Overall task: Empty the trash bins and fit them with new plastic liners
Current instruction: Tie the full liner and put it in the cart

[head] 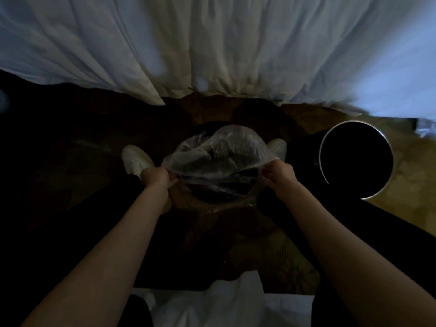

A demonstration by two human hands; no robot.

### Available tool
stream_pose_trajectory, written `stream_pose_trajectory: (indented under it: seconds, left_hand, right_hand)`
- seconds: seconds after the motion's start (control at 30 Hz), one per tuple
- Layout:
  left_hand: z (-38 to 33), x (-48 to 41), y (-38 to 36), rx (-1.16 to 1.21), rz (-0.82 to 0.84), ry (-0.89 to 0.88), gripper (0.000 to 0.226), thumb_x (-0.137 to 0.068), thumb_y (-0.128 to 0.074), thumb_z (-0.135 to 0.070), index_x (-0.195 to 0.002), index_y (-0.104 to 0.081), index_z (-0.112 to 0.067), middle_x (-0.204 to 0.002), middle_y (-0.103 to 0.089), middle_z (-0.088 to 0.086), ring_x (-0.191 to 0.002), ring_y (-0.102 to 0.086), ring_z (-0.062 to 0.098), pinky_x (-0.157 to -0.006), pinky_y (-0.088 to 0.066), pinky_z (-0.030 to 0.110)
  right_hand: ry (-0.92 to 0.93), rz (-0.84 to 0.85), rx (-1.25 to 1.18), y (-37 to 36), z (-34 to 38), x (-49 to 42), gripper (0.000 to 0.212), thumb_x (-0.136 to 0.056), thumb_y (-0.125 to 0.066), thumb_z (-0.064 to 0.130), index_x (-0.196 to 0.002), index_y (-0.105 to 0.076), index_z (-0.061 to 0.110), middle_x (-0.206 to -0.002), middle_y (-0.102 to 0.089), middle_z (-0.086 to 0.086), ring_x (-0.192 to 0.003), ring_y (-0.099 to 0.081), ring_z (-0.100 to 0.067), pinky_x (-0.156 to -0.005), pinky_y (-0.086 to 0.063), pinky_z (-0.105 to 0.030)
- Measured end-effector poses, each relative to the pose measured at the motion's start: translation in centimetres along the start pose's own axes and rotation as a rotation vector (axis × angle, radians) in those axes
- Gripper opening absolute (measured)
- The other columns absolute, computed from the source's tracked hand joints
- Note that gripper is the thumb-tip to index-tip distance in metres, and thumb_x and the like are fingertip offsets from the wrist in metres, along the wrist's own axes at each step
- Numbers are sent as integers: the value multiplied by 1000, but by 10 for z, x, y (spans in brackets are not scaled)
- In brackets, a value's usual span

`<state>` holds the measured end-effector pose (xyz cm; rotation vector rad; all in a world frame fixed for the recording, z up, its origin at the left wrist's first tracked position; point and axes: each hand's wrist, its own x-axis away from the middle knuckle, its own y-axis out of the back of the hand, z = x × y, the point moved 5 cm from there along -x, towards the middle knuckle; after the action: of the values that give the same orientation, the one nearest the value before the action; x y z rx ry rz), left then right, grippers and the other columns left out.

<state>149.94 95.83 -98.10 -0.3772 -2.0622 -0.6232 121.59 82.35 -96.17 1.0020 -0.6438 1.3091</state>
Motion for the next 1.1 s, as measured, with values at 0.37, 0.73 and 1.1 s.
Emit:
stream_pose_trajectory:
  seconds: [0.37,0.73,1.1]
  left_hand:
    - [-4,-14,-28,-59,248,-24,56,-88,-69,-46,-129,-56,-11,-122,-64,10,-105,-65,25,-80,-58,37]
    - [-75,-11,-71,-836,86,-449,80,-83,-38,-80,-120,-60,-12,-124,-58,12,-110,-55,32,-84,-43,37]
    - [-50,-70,-65,-346,223,53,47,-96,-58,-16,-140,-48,-3,-130,-60,17,-112,-62,32,-79,-53,36]
  right_hand:
    - [133,379,166,-28,10,-20,72,-86,-57,66,-136,-56,14,-96,-70,4,-75,-69,-7,-61,-56,-22]
    - [372,201,335,-55,55,-52,76,-86,-39,76,-134,-56,19,-126,-64,0,-113,-61,-16,-104,-47,-40]
    - [-146,351,192,-37,4,-81,65,-100,-24,63,-125,-63,17,-116,-67,-7,-108,-63,-26,-96,-48,-36]
